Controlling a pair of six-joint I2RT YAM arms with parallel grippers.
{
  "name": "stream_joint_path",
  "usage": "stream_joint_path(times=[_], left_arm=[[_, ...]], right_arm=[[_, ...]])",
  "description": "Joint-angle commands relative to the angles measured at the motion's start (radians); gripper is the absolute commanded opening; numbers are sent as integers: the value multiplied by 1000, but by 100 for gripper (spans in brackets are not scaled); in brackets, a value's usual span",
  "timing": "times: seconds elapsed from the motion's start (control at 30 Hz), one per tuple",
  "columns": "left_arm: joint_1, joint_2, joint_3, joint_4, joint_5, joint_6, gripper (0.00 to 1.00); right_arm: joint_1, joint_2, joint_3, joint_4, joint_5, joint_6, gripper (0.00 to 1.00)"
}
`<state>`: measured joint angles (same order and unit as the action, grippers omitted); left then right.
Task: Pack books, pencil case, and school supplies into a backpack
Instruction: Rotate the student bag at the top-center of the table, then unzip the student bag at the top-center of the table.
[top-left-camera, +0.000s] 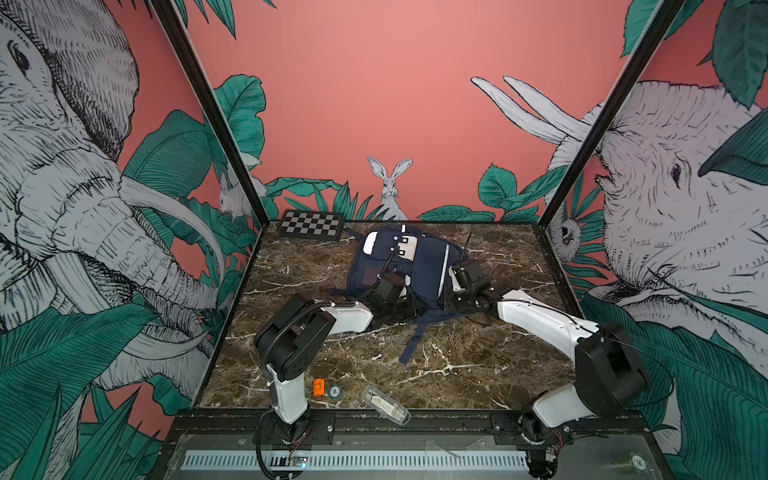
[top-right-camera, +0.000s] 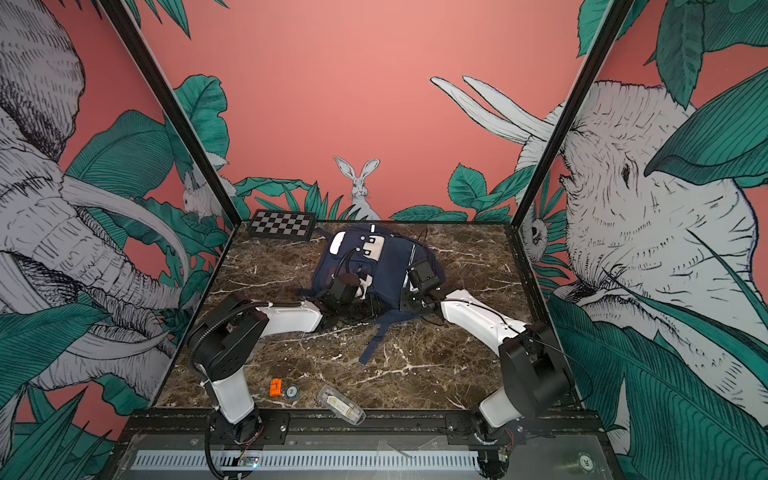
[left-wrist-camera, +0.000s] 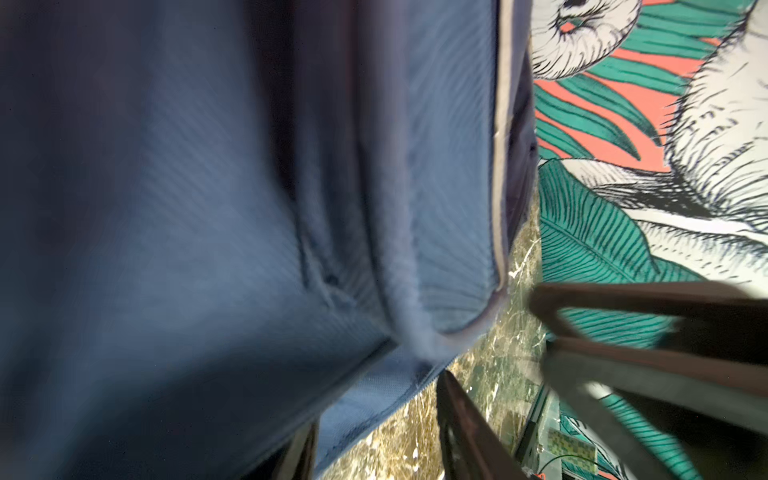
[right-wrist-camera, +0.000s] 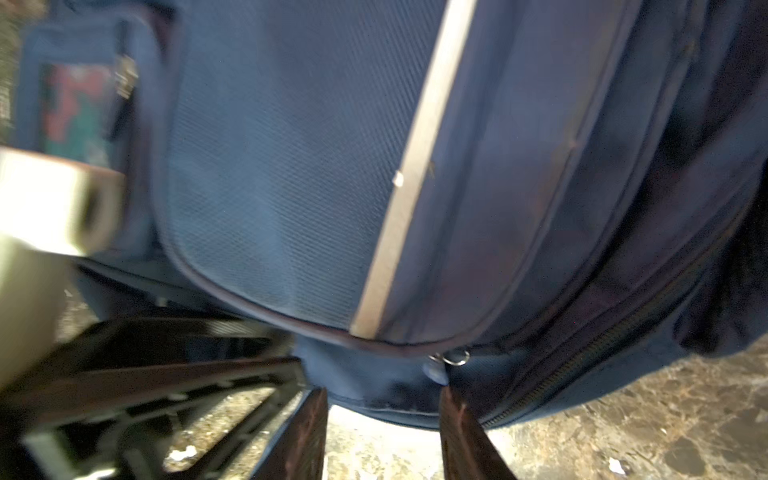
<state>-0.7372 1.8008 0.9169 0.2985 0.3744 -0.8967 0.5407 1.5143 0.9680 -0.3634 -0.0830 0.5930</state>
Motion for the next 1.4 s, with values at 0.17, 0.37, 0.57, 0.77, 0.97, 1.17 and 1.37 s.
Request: stream_joint_path(times=[0.17, 0.37, 0.57, 0.77, 0.97, 1.17, 1.37], left_arm=[[14, -92, 61, -68, 2, 84, 52], [57, -32, 114, -56, 13, 77, 53], [68, 37, 169, -79, 20, 72, 53], [70, 57, 174, -80, 24, 64, 52], [70, 67, 173, -81, 36, 58, 49], [73, 62, 162, -70, 31, 53, 47], [73, 68, 166, -64, 41, 46, 47]], right_arm=[[-1, 78, 10, 54, 9, -60, 44], [12, 111, 16, 28, 38, -37, 39], [13, 126, -9, 48, 37, -19, 32], [19, 120, -12, 50, 33, -16, 14], [48, 58, -3, 10, 55, -16, 0], [56, 49, 23, -8, 67, -17, 0], [98, 78, 76, 2, 37, -2, 0]])
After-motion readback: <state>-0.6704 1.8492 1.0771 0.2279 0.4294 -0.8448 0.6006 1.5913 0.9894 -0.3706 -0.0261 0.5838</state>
